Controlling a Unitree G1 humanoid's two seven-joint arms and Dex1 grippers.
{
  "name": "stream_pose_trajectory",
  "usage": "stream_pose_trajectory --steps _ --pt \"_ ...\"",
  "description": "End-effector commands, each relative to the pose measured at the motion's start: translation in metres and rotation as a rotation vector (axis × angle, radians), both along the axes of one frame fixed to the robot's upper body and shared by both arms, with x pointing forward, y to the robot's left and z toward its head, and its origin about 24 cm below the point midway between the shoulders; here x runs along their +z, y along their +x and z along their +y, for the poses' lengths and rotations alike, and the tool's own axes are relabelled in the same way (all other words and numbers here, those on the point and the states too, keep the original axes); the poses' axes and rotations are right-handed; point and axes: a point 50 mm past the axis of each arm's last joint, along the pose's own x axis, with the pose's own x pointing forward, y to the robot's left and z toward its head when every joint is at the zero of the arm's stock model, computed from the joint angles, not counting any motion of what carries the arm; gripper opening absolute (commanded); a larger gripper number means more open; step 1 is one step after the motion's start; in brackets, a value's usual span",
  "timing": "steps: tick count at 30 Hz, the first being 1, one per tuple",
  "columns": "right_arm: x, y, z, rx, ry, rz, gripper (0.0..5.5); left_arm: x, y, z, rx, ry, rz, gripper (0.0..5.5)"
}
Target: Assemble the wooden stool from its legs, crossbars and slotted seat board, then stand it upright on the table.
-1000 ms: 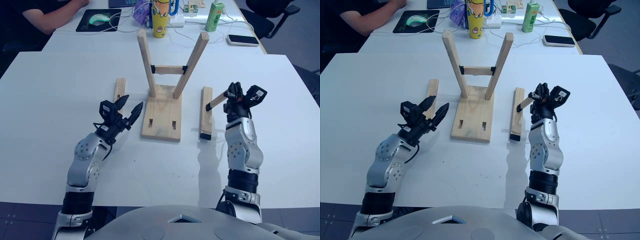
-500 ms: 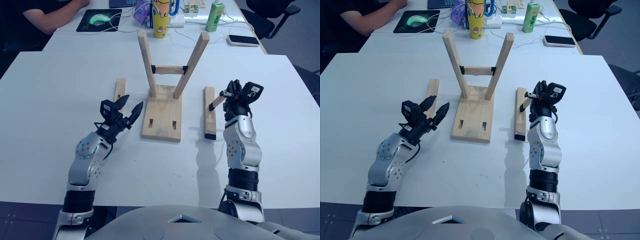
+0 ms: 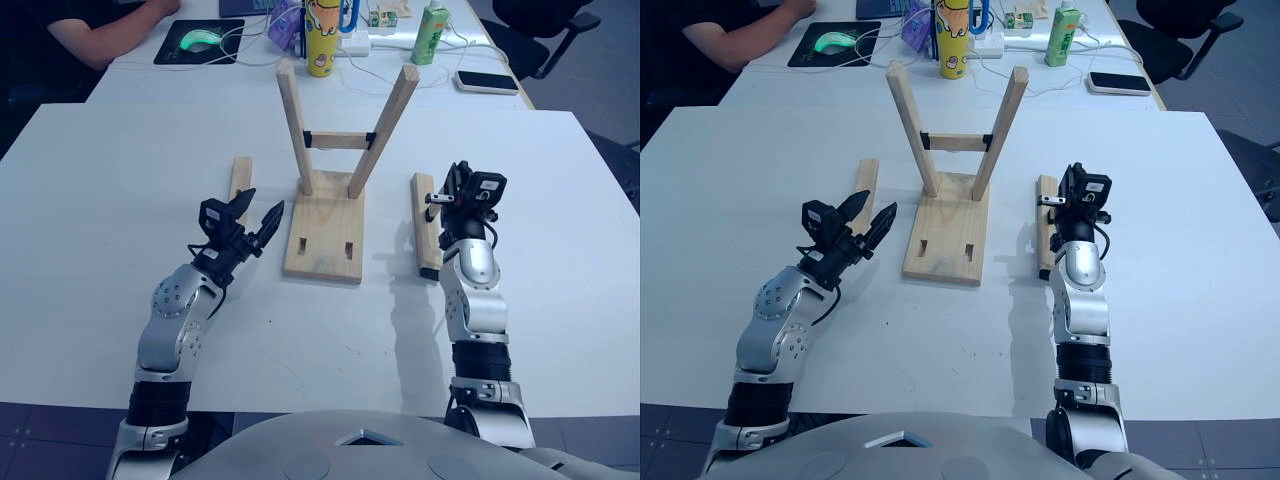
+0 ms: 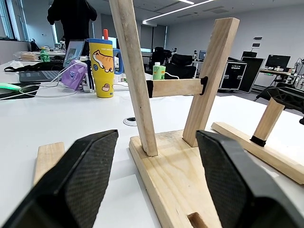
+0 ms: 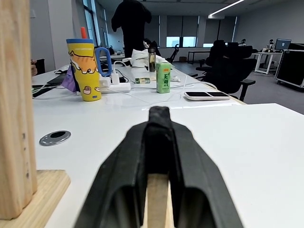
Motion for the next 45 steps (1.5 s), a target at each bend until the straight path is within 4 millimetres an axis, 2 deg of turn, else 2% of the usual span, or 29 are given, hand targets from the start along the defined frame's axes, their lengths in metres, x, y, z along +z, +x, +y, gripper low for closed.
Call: stream_pose_trajectory --steps 1,10,17,18,22,28,32,34,37,39,40,42,43,45 --pt "-0.054 -0.023 -0.007 -0.004 0.045 0.248 0.41 0.001 -0.002 -0.001 0.009 0.011 0.001 3.03" --pt "-0.044 -0.011 -0.001 0.077 0.06 0.212 0.41 -0.001 0.002 0.0 0.036 0.031 -0.002 3.03" --pt "-0.026 -0.005 0.0 0.091 0.044 0.108 0.41 0.002 0.007 -0.001 0.042 0.06 -0.039 3.03" --pt "-0.021 -0.005 0.0 0.093 0.049 0.086 0.78 0.002 0.007 -0.001 0.042 0.06 -0.04 3.03" --pt "0.006 0.0 0.004 0.098 0.041 -0.012 1.28 0.002 0.007 -0.002 0.038 0.058 -0.043 3.03" --pt "0.043 0.008 0.002 0.11 0.006 -0.1 1.31 -0.002 0.004 -0.005 0.039 0.055 -0.037 3.03" --pt "0.085 0.016 0.004 0.147 -0.014 -0.217 1.31 -0.006 -0.001 -0.007 0.058 0.044 -0.03 3.03" --pt "0.108 0.023 0.006 0.165 -0.03 -0.275 0.97 -0.008 -0.002 -0.009 0.065 0.041 -0.028 3.03" --pt "0.146 0.045 0.009 0.208 -0.013 -0.351 0.54 -0.009 -0.002 -0.014 0.075 0.029 -0.03 3.03" --pt "0.158 0.055 0.011 0.232 -0.016 -0.361 0.28 -0.01 -0.001 -0.015 0.078 0.025 -0.031 3.03" --pt "0.161 0.059 0.011 0.24 -0.018 -0.359 0.07 -0.01 -0.001 -0.016 0.08 0.023 -0.033 3.03" --pt "0.164 0.061 0.01 0.246 -0.02 -0.361 0.03 -0.01 0.0 -0.016 0.082 0.022 -0.037 3.03" --pt "0.16 0.063 0.012 0.255 -0.021 -0.345 0.03 -0.01 0.0 -0.015 0.088 0.022 -0.037 3.03" --pt "0.137 0.063 0.01 0.234 -0.019 -0.257 0.03 -0.01 -0.001 -0.013 0.097 0.021 -0.035 3.03"
